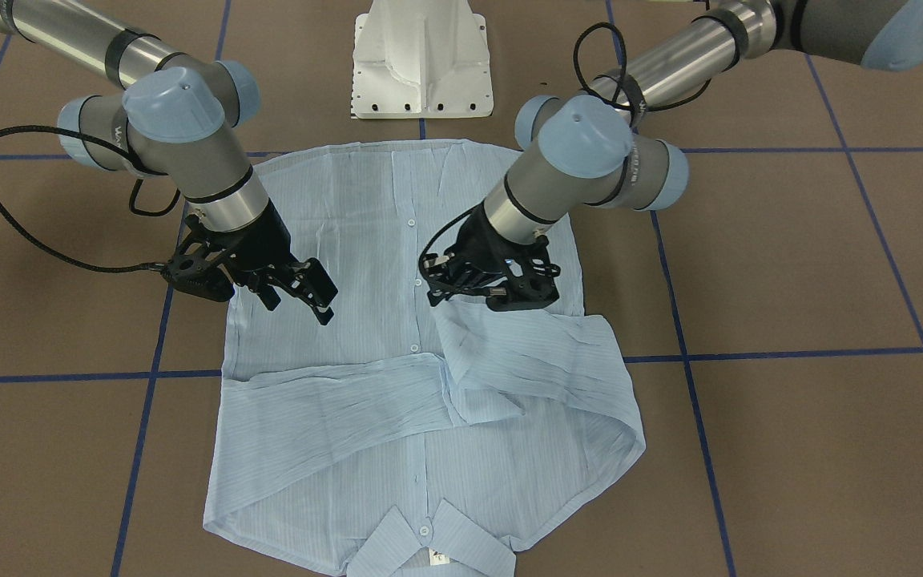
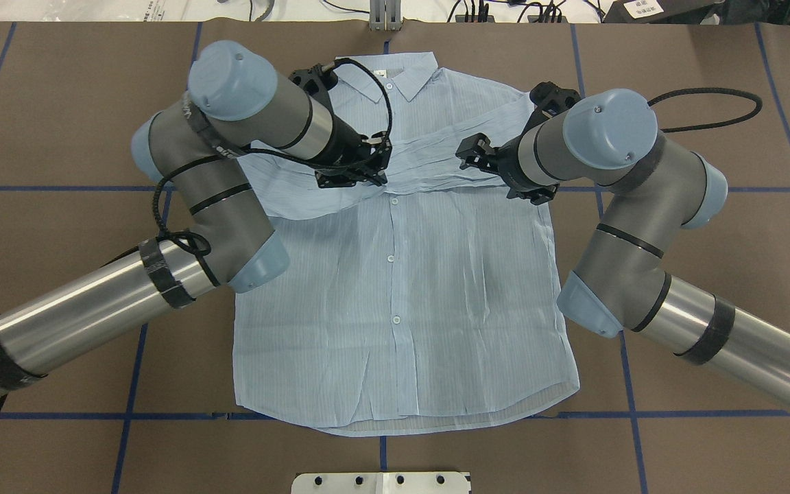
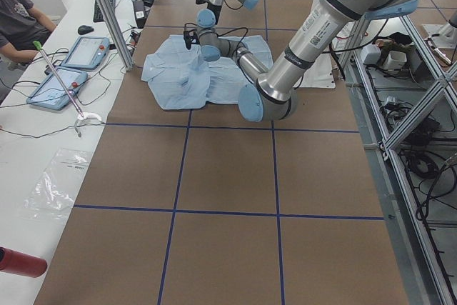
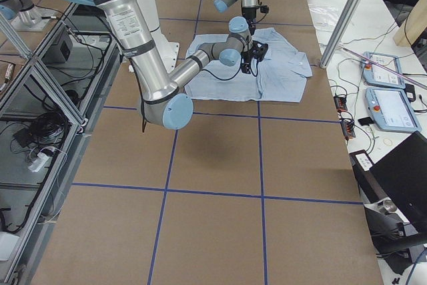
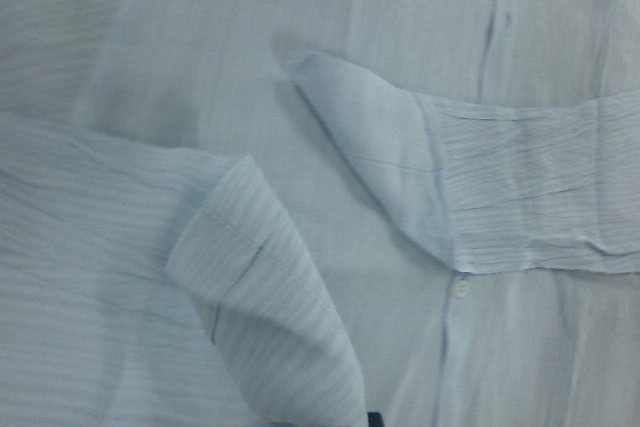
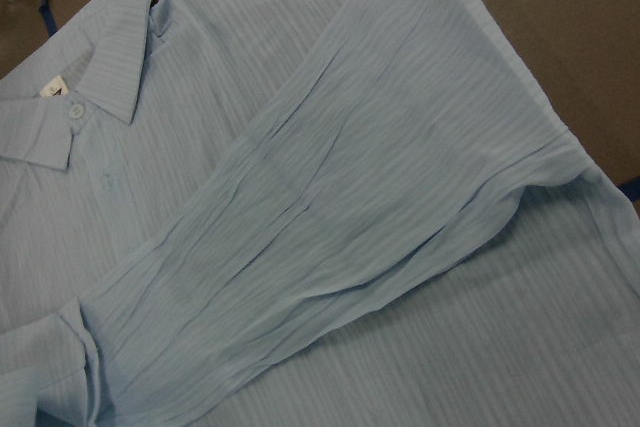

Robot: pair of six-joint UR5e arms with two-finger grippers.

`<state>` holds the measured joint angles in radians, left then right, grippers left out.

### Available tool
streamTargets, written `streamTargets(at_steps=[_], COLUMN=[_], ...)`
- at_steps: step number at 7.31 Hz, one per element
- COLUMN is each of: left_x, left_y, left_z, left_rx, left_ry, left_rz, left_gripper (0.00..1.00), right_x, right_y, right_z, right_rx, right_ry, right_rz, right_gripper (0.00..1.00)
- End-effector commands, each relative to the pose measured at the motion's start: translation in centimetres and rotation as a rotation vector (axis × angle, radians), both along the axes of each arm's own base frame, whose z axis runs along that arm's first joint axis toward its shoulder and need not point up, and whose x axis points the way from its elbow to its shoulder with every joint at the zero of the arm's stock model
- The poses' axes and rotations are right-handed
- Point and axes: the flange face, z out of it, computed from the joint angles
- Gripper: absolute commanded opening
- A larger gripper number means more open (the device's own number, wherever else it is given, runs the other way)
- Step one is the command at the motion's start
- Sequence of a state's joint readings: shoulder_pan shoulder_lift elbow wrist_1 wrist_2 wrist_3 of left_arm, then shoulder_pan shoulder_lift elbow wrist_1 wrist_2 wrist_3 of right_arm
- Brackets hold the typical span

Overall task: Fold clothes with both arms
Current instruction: 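Carry the other sleeve with the left gripper across the shirt toward the collar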

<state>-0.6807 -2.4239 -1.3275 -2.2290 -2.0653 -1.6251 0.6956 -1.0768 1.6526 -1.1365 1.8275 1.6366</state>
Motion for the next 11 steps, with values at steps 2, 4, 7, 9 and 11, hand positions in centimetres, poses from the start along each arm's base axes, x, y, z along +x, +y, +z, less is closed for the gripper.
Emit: streamTargets(at_steps=[2,4,7,9,11], left_x=[1.1,-0.6,-5.4,-7.5,-10.3], left_y=[-0.6,0.6,3.2,3.8,4.3], left_z=[-6.5,-6.5,-4.9,-6.7,-8.5], left_rx=[-0.04,-0.053,-0.064,-0.071,-0.096], left_ry=[0.06,0.074,0.082,0.06,0.117], left_rz=[-0.049,-0.069,-0.112,-0.182,-0.284], left_gripper=[0.0,0.0,0.0,0.0,0.0], right_x=[0.4,0.7,0.6,0.5,0.8], right_y=[0.2,0.4,0.4,0.4,0.3], right_z=[1.5,1.9,1.9,1.9,1.6], right_rx=[-0.009,-0.01,-0.009,-0.009,-0.004], right_ry=[0.017,0.02,0.023,0.024,0.018], right_rz=[-0.002,0.0,0.002,0.002,0.005], right_gripper=[1.0,1.0,1.0,1.0,1.0])
